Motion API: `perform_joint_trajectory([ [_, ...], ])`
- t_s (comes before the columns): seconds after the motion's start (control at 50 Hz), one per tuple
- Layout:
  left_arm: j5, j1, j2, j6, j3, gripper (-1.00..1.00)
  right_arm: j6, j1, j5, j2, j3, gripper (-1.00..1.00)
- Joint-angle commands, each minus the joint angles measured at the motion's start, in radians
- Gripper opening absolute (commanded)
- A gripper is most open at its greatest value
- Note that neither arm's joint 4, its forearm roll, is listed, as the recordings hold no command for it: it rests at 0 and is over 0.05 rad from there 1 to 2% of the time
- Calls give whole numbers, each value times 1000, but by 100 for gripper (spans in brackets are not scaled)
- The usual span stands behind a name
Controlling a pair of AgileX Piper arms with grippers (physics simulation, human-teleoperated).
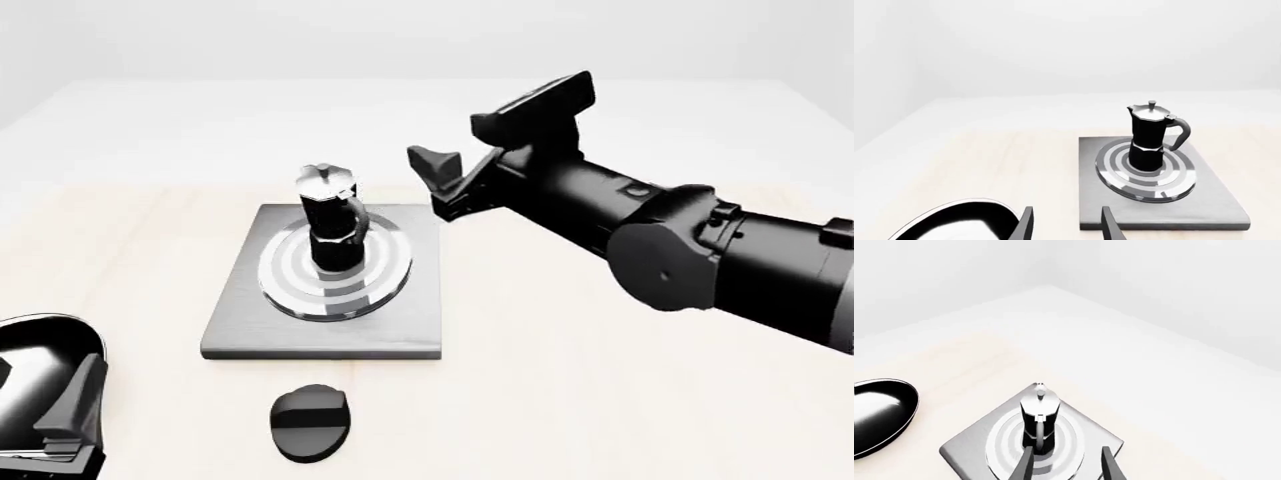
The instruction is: Turn on the stove and put the moka pot on it.
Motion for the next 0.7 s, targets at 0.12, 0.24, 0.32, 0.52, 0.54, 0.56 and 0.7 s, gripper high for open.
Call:
perform_joint_trajectory([
  [0.12, -10, -6, 0, -7, 0, 100, 32, -105, -50, -270, 248, 100],
  [0.24, -15, -4, 0, -9, 0, 100, 54, -154, -50, -379, 343, 100],
  [0.32, -16, -4, 0, -10, 0, 100, 79, -190, -23, -477, 396, 100],
  [0.52, -25, -16, 0, -12, 0, 100, 117, -288, 54, -688, 519, 100],
  [0.54, -27, -17, 0, -9, 0, 100, 110, -304, 60, -716, 535, 100],
  [0.56, -28, -17, 0, -11, 0, 100, 120, -319, 70, -740, 557, 100],
  [0.7, -27, -22, 0, -7, 0, 100, 142, -395, 154, -909, 652, 100],
])
